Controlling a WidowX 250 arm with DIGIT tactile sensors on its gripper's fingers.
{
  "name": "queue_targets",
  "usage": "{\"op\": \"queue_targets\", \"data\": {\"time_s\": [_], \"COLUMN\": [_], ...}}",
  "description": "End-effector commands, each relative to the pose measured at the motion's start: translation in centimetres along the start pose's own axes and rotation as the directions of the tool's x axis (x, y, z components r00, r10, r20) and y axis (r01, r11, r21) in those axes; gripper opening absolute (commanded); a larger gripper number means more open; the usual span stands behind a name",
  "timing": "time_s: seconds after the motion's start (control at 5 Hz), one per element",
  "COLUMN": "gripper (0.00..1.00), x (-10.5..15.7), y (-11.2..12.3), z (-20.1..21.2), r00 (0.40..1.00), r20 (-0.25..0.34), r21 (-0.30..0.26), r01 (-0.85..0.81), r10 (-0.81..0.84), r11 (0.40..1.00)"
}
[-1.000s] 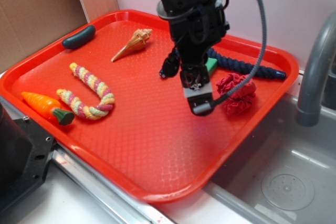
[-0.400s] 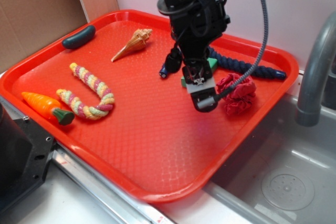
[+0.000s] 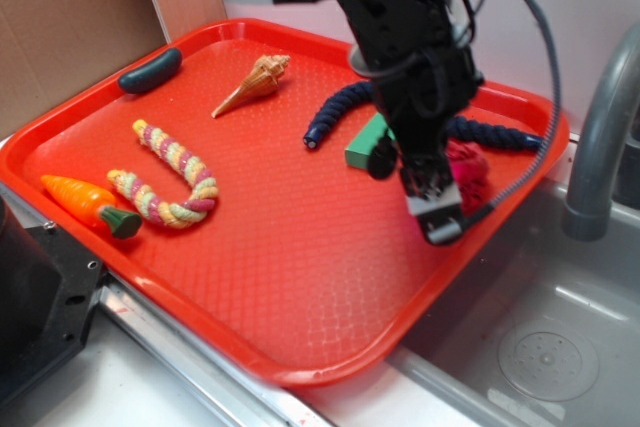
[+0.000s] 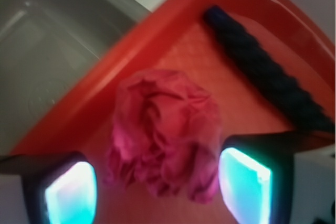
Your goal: Grab the red paper.
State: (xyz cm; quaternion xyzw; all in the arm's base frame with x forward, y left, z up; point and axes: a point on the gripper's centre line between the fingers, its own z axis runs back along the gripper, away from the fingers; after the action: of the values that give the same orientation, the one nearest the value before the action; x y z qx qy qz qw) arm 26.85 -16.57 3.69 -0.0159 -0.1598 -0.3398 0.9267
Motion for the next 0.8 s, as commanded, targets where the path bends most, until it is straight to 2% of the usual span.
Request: {"op": "queue_targets", "data": {"time_s": [0.0, 0.2, 0.4, 0.6], "gripper": [1.0, 0.0, 0.0, 0.0], "x": [2.8, 3.0, 2.7, 1.9], "y": [-0.9, -0.4, -0.3, -0.2], "z": [-0.1, -1.0, -0.3, 2.2], "r00": [0.997, 0.999, 0.999, 0.998], "r20": [0.061, 0.038, 0.043, 0.053], "r21": [-0.055, -0.068, -0.071, -0.063], "r01": [0.041, 0.02, 0.008, -0.029], "r10": [-0.038, -0.018, -0.005, 0.032], "r11": [0.998, 0.997, 0.997, 0.998]}}
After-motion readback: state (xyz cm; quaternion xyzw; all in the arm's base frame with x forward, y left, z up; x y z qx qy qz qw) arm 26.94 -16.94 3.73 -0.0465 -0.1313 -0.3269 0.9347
